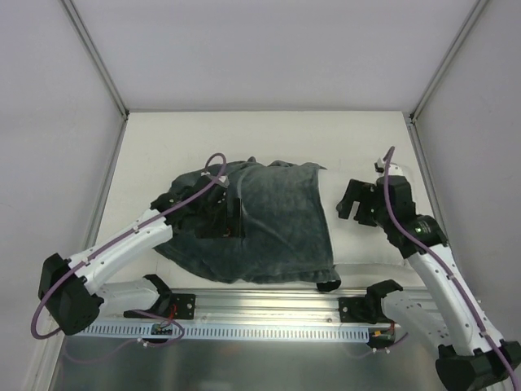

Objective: Remove the pillowcase from the pillow

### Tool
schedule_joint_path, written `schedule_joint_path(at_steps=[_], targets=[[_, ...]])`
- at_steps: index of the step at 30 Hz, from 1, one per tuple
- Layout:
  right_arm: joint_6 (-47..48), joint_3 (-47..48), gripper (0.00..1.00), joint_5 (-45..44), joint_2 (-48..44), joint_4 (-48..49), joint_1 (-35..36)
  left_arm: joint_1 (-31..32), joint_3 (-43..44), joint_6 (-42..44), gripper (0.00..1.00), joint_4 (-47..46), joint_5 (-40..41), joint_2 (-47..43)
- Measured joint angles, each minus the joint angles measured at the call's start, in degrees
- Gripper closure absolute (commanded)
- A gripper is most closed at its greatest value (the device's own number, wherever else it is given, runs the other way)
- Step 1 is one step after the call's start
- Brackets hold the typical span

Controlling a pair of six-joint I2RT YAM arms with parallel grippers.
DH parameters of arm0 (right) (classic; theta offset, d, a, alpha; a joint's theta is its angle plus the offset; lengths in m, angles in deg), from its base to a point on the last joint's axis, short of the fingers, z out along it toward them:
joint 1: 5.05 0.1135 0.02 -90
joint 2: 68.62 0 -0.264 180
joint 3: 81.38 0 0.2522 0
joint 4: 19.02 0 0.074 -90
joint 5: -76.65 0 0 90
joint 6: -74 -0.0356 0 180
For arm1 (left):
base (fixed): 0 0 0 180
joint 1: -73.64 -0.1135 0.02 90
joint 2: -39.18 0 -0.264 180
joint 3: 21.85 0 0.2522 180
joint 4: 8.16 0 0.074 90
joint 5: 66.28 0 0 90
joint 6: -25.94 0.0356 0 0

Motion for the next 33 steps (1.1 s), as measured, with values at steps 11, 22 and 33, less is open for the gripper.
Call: schedule_joint_path(at_steps=[11, 22, 33], targets=[[-3.58, -4.24, 0.99, -3.8, 9.05, 7.85, 1.03, 1.77, 1.36, -4.66, 1.0, -3.32, 3.3, 1.86], [-4.17, 2.71, 0.99, 7.3, 11.47, 6.75, -16.83, -25.22, 1.44, -0.39, 1.0, -2.97, -6.16, -11.43], [-6.14, 3.17, 0.99, 15.3, 11.5, 5.16, -23.54, -39.85, 8.04, 0.52, 1.0, 2.12, -16.41, -6.84]])
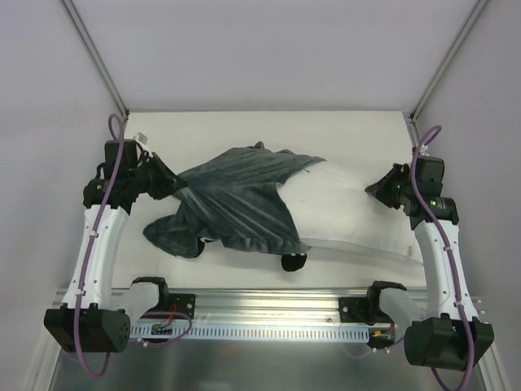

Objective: Remove the pillowcase from the pillow

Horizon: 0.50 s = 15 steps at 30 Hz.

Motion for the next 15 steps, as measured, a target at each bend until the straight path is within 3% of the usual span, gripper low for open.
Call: schedule_joint_path(at_steps=[3, 8, 15], targets=[[-0.33, 0.09, 0.99, 0.42, -0.09, -0.02, -0.59, -1.46, 8.02, 0.24, 1.0, 1.31, -0.66, 4.0], [-0.72, 1.18, 0.99, 0.7, -1.73, -0.42, -2.54, -3.37, 14.29, 0.52, 1.0, 1.95, -0.66, 4.7], [-1.09, 4.39, 0.99, 3.48, -8.07, -4.44, -7.06, -18.01, 16.09, -0.22, 1.0, 4.24, -5.27, 5.57]])
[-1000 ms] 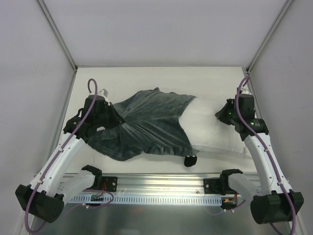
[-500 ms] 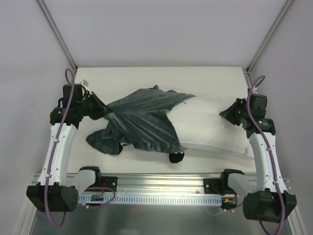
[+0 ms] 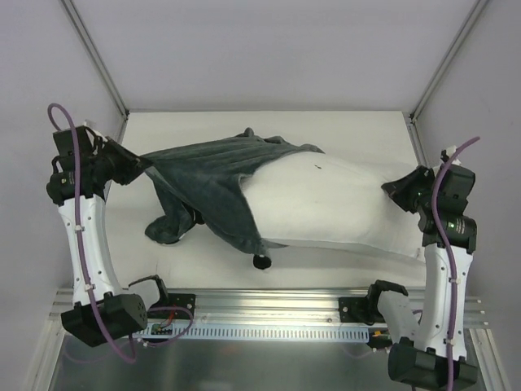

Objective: Remove the pillowcase from the pillow

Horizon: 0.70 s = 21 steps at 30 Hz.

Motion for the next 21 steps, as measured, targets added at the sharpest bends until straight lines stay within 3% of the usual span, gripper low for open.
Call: schedule_joint_path(at_steps=[6, 10, 12, 13, 14, 21], targets=[[1.29, -0.26, 0.99, -1.84, -3.45, -2.84, -5.53, -7.26, -0.04, -0.15, 1.0, -0.61, 1.31, 3.93], [3.19, -4.2, 0.97, -2.67, -3.32, -1.4, -6.4, -8.46, -1.81, -0.26, 1.0, -3.48, 2.78, 4.39], [4.26, -6.25, 0.64, -3.34, -3.04, -1.18, -4.59, -8.41, -3.56, -0.28, 1.0, -4.5, 2.84, 4.07], [4.68, -6.47, 0.23, -3.63, -2.95, -1.07, -2.97, -8.39, -4.22, -0.31, 1.0, -4.85, 2.8, 3.93], [5.05, -6.45, 0.04, -4.17, -3.02, -0.48, -0.28, -8.39, -4.9, -0.31, 1.0, -5.29, 2.75, 3.85], [9.62, -0.35, 0.04, -7.56, -3.87, 0.96, 21.66, -7.13, -5.97, -0.28, 1.0, -6.86, 2.78, 2.75]])
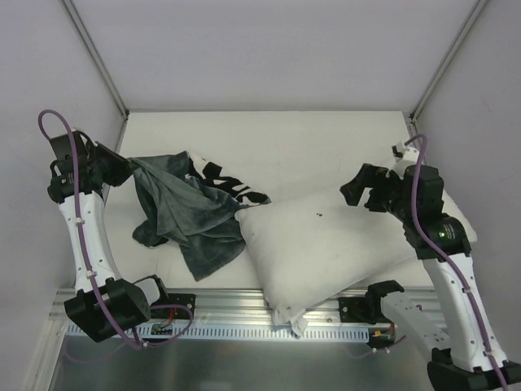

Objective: Remove the pillowcase from the pillow

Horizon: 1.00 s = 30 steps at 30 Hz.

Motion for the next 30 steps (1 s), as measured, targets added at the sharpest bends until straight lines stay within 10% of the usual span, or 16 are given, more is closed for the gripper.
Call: schedule_joint_path(at_steps=[13, 16, 17, 18, 20, 30], targets=[[7.76, 8.55, 0.04, -21.35, 25.2, -9.01, 52.65, 3.74, 0.0, 0.13, 1.0, -0.15, 0.44, -1.79], [7.5, 9.35, 0.15, -25.49, 36.17, -9.38, 54.45, 3.74, 0.0, 0.48, 1.0, -0.39, 0.92, -1.92], [7.52, 9.57, 0.31, -27.17, 39.56, -9.55, 54.47, 3.74, 0.0, 0.57, 1.0, -0.42, 1.31, -1.97], [7.58, 9.92, 0.67, -28.44, 42.29, -9.64, 54.36, 3.74, 0.02, 0.66, 1.0, -0.39, 1.51, -1.99], [7.21, 11.17, 0.99, -29.94, 45.51, -10.29, 53.57, 3.72, 0.04, 0.92, 1.0, -0.37, 1.77, -2.01], [6.36, 24.26, 0.99, -28.17, 41.64, -9.42, 32.26, 0.35, 11.72, 1.88, 1.0, 3.67, 3.5, -1.88]])
